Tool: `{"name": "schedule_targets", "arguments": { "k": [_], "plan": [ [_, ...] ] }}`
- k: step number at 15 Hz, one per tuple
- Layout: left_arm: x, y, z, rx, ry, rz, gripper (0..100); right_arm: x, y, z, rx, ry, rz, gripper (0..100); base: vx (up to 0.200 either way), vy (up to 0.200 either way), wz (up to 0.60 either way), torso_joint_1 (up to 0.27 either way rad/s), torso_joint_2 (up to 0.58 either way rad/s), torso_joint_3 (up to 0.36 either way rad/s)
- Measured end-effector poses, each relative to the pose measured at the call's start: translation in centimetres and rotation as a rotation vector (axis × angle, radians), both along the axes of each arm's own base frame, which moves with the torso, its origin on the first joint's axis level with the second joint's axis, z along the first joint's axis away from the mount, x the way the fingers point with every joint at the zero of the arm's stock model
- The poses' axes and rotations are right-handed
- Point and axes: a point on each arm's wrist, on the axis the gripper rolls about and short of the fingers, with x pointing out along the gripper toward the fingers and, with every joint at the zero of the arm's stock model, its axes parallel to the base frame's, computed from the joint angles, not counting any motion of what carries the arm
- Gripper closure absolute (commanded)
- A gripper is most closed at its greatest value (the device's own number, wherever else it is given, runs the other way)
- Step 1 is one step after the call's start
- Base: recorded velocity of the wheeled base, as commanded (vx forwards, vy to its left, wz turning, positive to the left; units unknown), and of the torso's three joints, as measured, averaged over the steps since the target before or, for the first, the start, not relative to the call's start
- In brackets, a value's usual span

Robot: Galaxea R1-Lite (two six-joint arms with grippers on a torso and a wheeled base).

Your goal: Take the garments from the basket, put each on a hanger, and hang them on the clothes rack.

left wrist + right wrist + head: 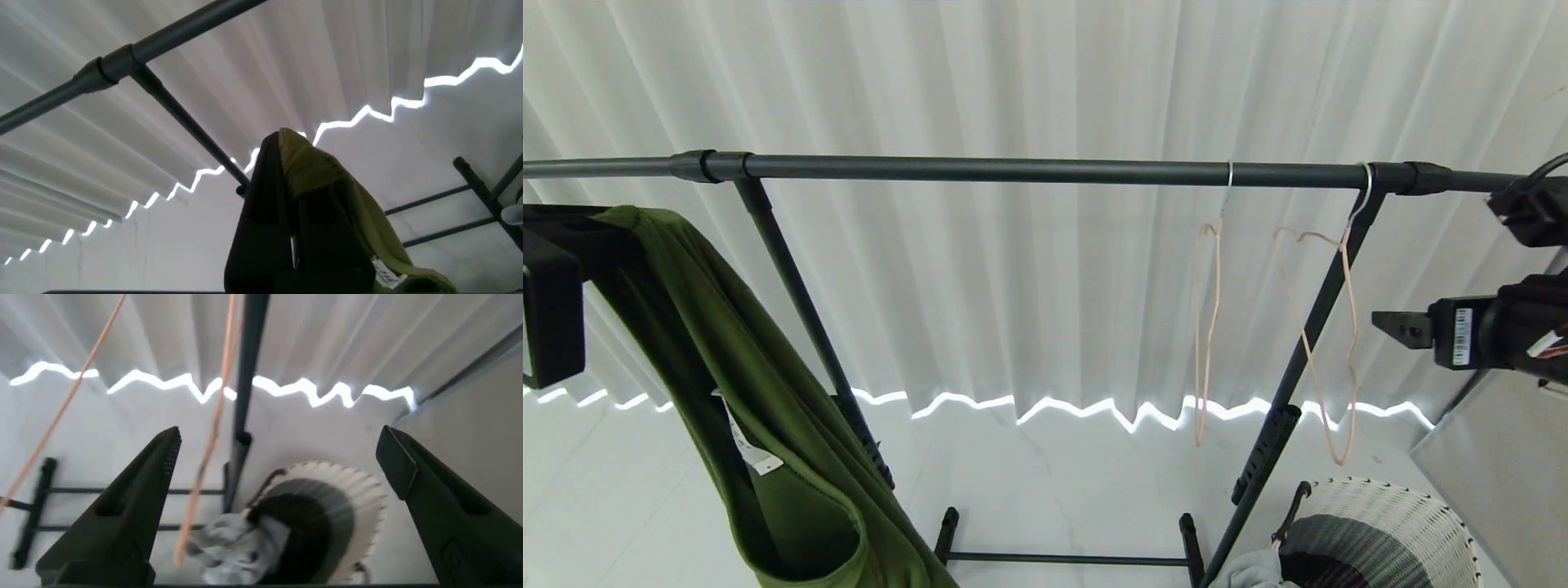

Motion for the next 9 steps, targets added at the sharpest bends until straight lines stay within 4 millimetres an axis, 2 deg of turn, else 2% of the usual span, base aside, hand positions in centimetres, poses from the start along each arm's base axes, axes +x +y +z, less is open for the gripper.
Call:
{"name": "schedule_targets", "arguments": {
  "k": [4,9],
  "plan": [
    [0.0,0.0,-0.1,0.002,0.002,0.0,100,3.3,1.7,-2.3,0.083,0.037,-0.049,0,0.0,0.0,0.0,0.0,0.0,0.0],
    [0.1,-0.1,-0.2,0.006,0.008,0.0,100,5.4,2.5,-4.4,0.119,0.092,-0.09,0,0.0,0.0,0.0,0.0,0.0,0.0]
  ]
}}
